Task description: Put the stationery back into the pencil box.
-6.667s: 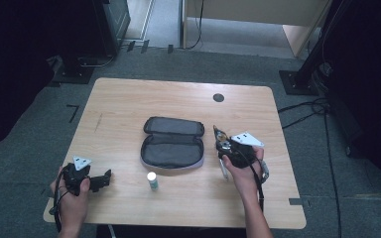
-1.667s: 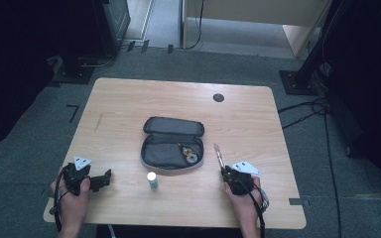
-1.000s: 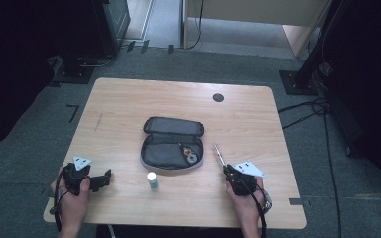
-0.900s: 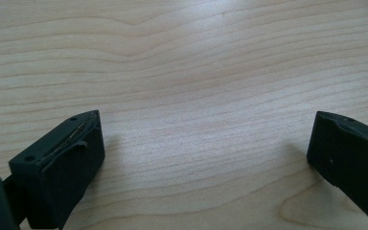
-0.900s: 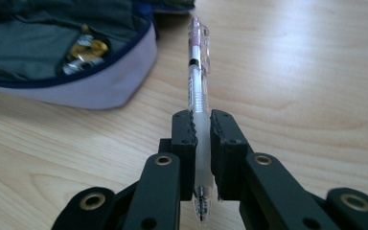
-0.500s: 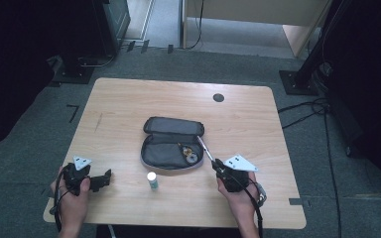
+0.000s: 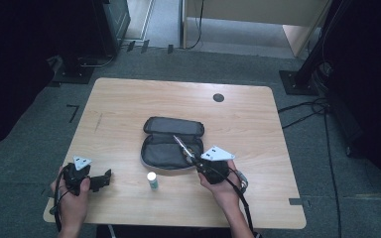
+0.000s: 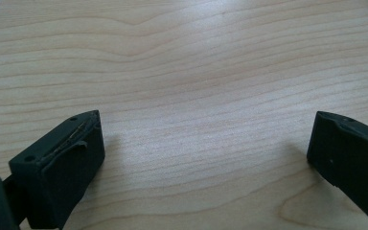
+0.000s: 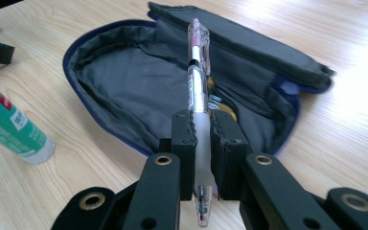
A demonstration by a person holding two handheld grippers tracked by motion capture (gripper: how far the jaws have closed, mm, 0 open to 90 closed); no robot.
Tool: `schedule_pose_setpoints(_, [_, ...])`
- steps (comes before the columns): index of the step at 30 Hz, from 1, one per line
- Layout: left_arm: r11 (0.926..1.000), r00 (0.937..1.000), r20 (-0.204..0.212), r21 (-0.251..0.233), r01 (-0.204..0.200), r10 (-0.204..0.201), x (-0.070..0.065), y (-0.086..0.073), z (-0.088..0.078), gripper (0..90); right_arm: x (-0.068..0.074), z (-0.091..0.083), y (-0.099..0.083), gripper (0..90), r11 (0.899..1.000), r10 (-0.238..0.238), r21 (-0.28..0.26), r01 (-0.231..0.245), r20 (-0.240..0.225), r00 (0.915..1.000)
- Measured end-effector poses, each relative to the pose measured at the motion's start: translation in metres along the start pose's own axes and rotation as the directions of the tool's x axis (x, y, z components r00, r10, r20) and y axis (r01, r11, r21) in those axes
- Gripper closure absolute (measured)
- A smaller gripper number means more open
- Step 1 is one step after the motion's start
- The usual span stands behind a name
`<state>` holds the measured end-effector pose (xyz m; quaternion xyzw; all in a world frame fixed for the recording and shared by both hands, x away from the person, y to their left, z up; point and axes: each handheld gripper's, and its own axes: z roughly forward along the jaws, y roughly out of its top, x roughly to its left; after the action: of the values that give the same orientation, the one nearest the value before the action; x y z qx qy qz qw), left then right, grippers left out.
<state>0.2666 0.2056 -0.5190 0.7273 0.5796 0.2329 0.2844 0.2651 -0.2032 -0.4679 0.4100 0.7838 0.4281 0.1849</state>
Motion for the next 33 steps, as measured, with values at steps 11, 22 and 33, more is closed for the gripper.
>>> schedule_pose_setpoints(11, [1.0,1.0,0.0,0.0,0.0,0.0,0.0,0.0,0.0,0.0,0.013,0.032,0.012,81.4,0.998,-0.041,0.041,0.045,-0.085,0.9956])
schedule_pose_setpoints(22, [1.0,1.0,0.0,0.0,0.0,0.0,0.0,0.0,0.0,0.0,0.021,0.054,0.017,81.4,0.993,-0.081,0.078,0.091,-0.127,0.9885])
schedule_pose_setpoints(33, [1.0,1.0,0.0,0.0,0.0,0.0,0.0,0.0,0.0,0.0,0.026,0.069,0.019,81.2,0.988,-0.089,0.113,0.107,-0.151,0.9846])
